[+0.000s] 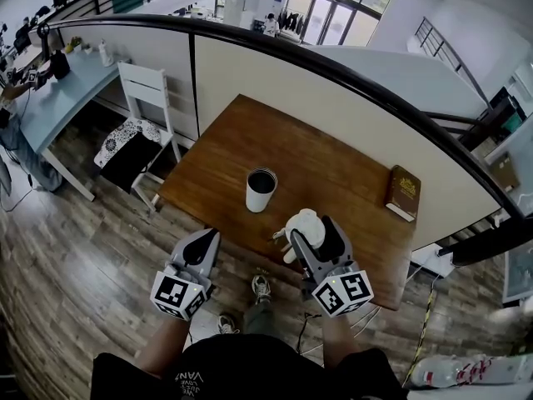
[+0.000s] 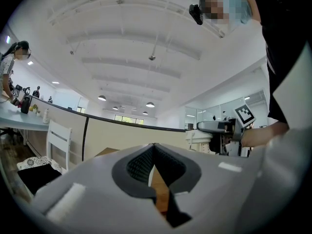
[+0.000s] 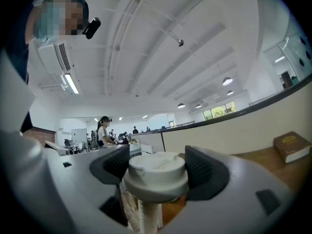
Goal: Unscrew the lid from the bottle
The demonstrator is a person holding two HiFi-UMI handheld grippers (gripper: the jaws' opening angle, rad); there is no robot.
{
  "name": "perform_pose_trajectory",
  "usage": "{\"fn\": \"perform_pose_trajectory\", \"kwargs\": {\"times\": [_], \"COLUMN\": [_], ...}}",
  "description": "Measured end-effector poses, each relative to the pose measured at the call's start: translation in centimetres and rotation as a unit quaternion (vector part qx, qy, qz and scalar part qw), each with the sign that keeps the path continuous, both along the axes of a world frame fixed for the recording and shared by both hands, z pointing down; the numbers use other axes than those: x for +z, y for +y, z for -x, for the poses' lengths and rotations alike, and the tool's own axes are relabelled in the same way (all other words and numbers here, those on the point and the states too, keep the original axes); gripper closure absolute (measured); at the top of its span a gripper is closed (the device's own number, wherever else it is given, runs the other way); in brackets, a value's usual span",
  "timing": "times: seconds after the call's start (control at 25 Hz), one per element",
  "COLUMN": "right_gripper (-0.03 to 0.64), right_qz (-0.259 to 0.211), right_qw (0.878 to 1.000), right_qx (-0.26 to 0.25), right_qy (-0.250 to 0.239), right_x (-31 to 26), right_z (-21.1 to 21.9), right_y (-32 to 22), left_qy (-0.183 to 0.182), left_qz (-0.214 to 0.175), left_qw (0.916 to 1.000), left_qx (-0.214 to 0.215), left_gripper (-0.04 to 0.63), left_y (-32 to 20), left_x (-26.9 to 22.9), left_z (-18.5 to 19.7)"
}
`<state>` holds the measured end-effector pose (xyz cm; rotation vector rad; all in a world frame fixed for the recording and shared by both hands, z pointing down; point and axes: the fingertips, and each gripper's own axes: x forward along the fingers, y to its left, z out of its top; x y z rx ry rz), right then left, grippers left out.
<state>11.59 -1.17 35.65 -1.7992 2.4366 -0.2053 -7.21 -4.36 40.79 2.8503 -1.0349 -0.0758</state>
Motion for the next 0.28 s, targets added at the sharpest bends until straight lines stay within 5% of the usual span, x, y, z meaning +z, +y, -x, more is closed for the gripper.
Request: {"fn": "perform_pose_trajectory", "kwargs": {"times": [0.28], "right_gripper": [0.285], "right_qz": [-0.001], "right_qw": [1.000], "right_qx": [0.003], "right_qy": [-0.003], "right_x": [-0.02], "right_z": [0.14], "right_y": [0.14], "left_qy": [0.001], "left_qz": [0.001], "left_qw": [1.0000], "left_qx": [-0.001], "left_gripper": [0.584], "left_y": [0.24], "left_x": [-0.05], "left_z": [0.37]}}
